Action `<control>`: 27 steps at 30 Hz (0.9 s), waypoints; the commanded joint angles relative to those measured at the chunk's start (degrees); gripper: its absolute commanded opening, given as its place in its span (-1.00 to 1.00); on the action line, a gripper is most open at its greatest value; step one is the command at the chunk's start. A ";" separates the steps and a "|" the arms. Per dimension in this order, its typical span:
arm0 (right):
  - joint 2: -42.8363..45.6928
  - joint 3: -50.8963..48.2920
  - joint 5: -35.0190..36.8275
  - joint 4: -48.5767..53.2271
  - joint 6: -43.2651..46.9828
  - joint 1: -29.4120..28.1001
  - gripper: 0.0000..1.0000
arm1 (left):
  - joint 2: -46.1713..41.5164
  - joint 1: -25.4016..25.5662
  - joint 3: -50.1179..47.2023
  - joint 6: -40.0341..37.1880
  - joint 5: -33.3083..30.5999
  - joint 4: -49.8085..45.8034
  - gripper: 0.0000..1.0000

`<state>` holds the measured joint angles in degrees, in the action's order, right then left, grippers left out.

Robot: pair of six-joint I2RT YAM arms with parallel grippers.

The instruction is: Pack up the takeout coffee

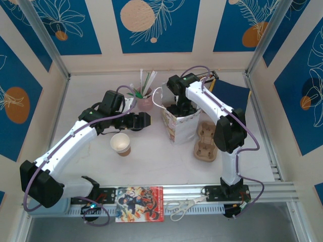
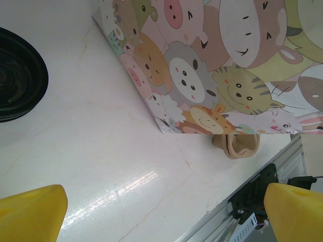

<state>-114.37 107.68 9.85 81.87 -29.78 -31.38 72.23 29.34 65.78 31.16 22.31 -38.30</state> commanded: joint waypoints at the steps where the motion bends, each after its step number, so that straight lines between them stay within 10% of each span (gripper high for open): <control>1: 2.31 0.94 0.00 1.71 -0.98 -0.44 0.84 | -0.52 -0.69 -0.56 0.03 0.72 0.59 1.00; 27: 6.78 4.92 1.60 3.01 -2.15 -1.45 0.52 | 0.98 -0.69 2.31 -0.14 -3.25 -2.38 1.00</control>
<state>-109.91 110.56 11.00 83.31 -31.51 -32.27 72.51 29.34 66.00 31.16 20.75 -38.98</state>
